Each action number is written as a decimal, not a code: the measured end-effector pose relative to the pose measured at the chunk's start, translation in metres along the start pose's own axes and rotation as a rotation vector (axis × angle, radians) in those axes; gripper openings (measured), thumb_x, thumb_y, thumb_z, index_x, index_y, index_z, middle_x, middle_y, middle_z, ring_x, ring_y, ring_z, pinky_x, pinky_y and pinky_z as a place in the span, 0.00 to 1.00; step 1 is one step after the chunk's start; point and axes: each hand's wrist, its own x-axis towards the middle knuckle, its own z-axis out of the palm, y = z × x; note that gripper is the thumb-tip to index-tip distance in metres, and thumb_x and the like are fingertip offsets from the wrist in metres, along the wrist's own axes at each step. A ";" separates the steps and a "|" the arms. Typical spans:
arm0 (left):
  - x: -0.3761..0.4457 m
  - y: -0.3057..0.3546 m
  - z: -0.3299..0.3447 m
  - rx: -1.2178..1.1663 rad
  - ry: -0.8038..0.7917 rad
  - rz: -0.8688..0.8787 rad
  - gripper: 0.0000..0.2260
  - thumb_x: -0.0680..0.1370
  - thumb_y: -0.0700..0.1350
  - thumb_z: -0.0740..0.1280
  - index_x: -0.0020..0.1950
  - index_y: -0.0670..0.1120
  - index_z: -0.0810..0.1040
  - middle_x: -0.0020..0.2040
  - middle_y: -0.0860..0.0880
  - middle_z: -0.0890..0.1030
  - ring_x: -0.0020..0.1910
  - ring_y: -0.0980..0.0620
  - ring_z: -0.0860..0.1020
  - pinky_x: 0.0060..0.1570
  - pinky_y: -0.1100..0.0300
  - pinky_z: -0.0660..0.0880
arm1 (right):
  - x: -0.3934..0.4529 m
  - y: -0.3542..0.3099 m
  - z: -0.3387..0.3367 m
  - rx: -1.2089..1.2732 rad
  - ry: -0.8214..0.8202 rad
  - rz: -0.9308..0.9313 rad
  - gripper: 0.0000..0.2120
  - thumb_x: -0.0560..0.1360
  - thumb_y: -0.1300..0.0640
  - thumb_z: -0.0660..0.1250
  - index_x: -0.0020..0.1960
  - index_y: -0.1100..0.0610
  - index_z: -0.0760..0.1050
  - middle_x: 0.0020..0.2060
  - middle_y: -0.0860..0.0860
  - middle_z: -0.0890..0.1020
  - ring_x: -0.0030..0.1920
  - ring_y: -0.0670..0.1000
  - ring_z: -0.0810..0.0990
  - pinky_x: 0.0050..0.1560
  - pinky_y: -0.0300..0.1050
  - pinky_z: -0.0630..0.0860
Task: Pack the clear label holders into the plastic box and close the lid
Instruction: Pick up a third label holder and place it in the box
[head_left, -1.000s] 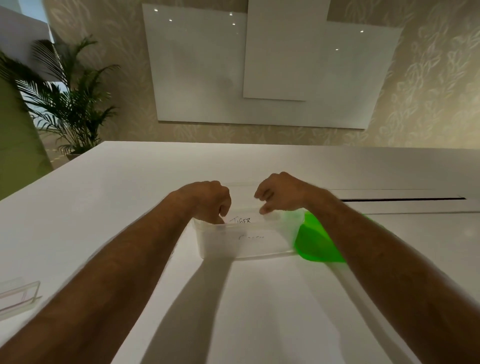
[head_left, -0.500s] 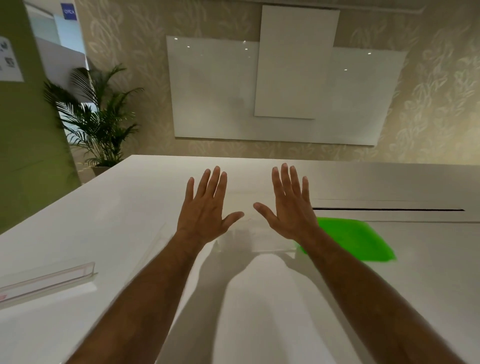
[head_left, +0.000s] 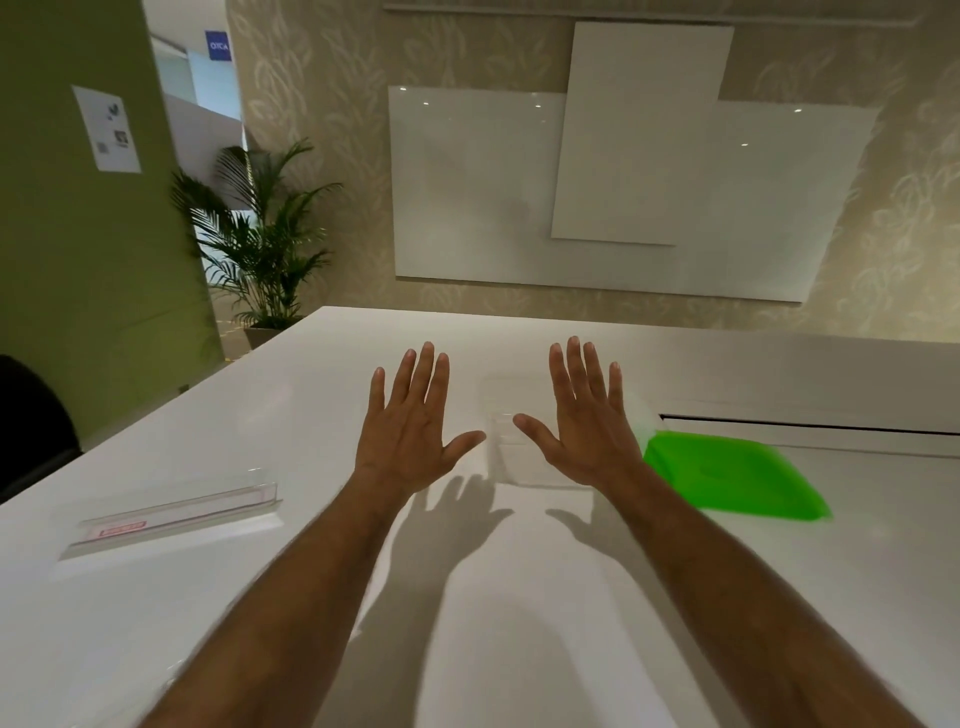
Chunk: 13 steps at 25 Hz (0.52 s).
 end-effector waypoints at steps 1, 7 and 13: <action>-0.005 -0.007 -0.003 0.005 -0.004 -0.012 0.45 0.75 0.74 0.45 0.82 0.45 0.43 0.82 0.44 0.42 0.81 0.43 0.42 0.77 0.40 0.45 | 0.001 -0.008 0.001 0.014 0.002 -0.013 0.44 0.74 0.28 0.43 0.79 0.54 0.38 0.79 0.56 0.41 0.78 0.57 0.39 0.76 0.64 0.42; -0.046 -0.058 -0.017 0.034 -0.050 -0.124 0.46 0.73 0.75 0.46 0.82 0.47 0.43 0.82 0.45 0.42 0.81 0.43 0.42 0.77 0.39 0.43 | 0.000 -0.067 0.014 0.110 -0.014 -0.147 0.44 0.73 0.27 0.44 0.79 0.51 0.38 0.79 0.53 0.39 0.78 0.55 0.37 0.75 0.64 0.40; -0.085 -0.095 -0.039 0.034 -0.133 -0.230 0.46 0.73 0.75 0.46 0.81 0.48 0.43 0.82 0.46 0.42 0.81 0.45 0.42 0.78 0.40 0.44 | -0.009 -0.125 0.021 0.247 -0.027 -0.273 0.43 0.72 0.26 0.42 0.79 0.50 0.40 0.79 0.52 0.40 0.78 0.54 0.37 0.76 0.63 0.38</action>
